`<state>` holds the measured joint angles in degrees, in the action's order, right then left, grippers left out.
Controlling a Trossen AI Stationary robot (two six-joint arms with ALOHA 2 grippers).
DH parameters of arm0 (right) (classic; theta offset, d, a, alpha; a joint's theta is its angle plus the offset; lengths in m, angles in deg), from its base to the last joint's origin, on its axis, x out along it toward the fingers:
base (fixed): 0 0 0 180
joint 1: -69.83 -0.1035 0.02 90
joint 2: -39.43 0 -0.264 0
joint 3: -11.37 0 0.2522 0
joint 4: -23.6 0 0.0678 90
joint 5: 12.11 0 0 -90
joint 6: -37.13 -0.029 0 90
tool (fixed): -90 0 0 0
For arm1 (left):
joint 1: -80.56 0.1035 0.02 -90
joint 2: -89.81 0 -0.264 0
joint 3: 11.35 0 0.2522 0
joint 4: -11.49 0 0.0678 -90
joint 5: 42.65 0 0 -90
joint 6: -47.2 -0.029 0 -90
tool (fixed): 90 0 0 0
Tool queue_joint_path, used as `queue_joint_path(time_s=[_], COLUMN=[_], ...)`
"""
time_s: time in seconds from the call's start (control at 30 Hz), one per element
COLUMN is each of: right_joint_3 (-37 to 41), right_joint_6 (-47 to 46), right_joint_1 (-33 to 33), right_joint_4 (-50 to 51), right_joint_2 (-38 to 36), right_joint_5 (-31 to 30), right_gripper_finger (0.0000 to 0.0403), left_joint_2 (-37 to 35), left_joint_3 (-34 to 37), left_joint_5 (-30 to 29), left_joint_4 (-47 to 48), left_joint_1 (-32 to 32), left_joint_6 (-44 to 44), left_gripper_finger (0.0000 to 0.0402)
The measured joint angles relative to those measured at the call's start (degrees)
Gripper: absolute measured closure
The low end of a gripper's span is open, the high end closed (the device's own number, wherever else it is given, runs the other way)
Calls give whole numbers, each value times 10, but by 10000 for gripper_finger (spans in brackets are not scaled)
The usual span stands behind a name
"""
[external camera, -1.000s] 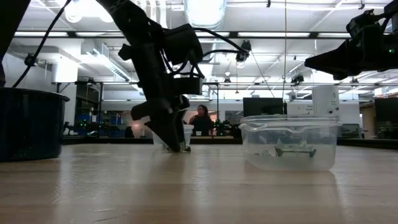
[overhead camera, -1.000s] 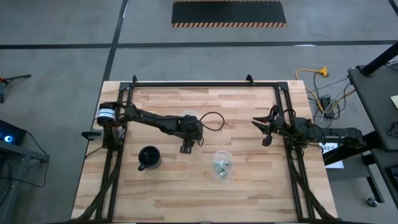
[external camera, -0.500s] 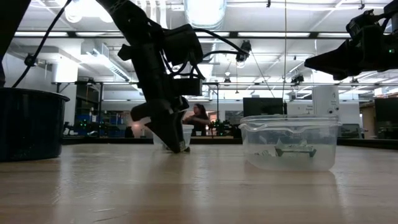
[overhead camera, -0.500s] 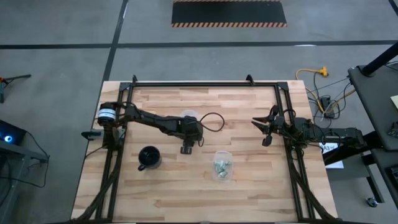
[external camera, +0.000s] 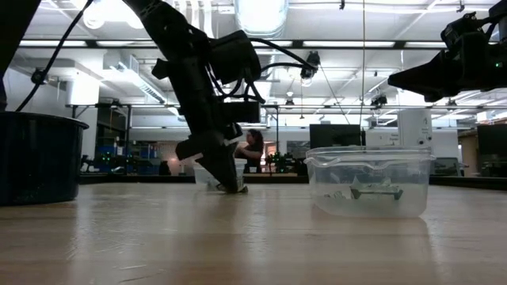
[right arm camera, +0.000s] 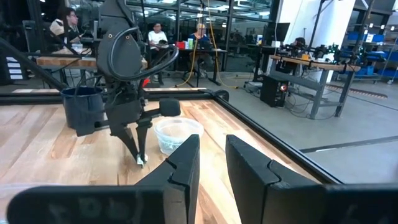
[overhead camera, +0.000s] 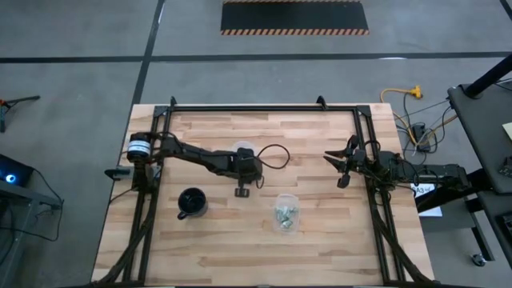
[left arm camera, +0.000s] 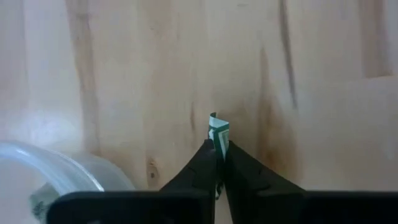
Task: Pick and place items into bin
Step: Put the stevia packet into the round transparent bin
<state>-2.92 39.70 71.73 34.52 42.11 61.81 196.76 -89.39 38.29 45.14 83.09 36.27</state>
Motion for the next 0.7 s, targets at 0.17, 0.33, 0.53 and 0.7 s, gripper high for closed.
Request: queue_joint_path(time_s=[0.17, 0.33, 0.53, 0.7], right_joint_3=[0, 0, 0, 0], right_joint_6=[0, 0, 0, 0], right_joint_1=[0, 0, 0, 0], right_joint_4=[0, 0, 0, 0], right_joint_2=[0, 0, 0, 0], right_joint_5=[0, 0, -1, -1], right_gripper_finger=[335, 335, 335, 335], left_joint_2=[0, 0, 0, -9], left_joint_3=[0, 0, 0, 8], left_joint_5=[-25, -33, -82, -129], left_joint_4=[-45, -117, -157, -154], left_joint_1=[-12, -24, -35, -38], left_joint_6=[1, 1, 14, 22], left_gripper_finger=[400, 401, 401, 401])
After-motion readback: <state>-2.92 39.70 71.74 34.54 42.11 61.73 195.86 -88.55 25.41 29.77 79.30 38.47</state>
